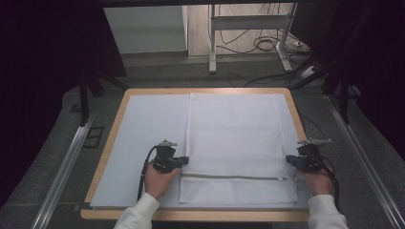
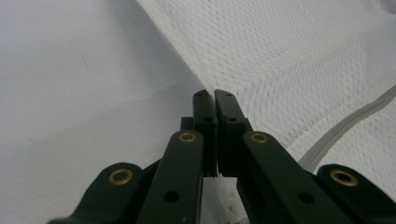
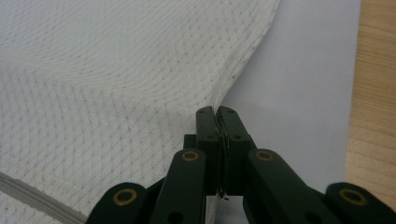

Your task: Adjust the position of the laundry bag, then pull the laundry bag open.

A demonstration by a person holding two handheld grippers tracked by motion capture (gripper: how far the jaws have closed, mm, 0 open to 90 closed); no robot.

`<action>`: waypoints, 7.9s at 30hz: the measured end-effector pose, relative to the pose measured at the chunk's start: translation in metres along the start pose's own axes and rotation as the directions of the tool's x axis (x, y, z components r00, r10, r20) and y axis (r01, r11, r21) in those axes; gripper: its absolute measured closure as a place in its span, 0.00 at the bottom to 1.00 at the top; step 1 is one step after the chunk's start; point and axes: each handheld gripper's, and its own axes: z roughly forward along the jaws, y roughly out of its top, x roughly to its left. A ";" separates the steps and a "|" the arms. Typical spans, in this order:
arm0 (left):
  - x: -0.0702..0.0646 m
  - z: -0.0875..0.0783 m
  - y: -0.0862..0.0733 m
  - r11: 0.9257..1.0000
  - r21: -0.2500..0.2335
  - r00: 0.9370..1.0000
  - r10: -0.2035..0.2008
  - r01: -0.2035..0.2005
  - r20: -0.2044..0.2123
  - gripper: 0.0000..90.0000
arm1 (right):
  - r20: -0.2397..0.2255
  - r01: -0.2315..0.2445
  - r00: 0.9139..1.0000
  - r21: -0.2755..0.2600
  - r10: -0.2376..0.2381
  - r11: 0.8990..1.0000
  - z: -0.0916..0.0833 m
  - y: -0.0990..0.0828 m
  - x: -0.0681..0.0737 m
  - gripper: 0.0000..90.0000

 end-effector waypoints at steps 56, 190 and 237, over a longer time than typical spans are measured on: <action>0.044 -0.040 -0.013 0.998 -0.010 0.998 -0.059 0.059 -0.025 0.99 | -0.068 0.067 0.995 -0.023 -0.068 0.998 0.018 0.010 0.048 0.97; -0.098 -0.006 -0.009 0.978 -0.025 0.970 0.209 -0.208 0.123 0.34 | -0.120 0.098 0.985 -0.184 -0.121 0.978 0.005 0.005 0.072 0.29; -0.153 0.041 0.007 0.966 0.056 0.950 0.236 -0.252 0.206 0.39 | -0.086 0.076 0.992 -0.177 -0.092 0.981 0.005 0.003 0.063 0.29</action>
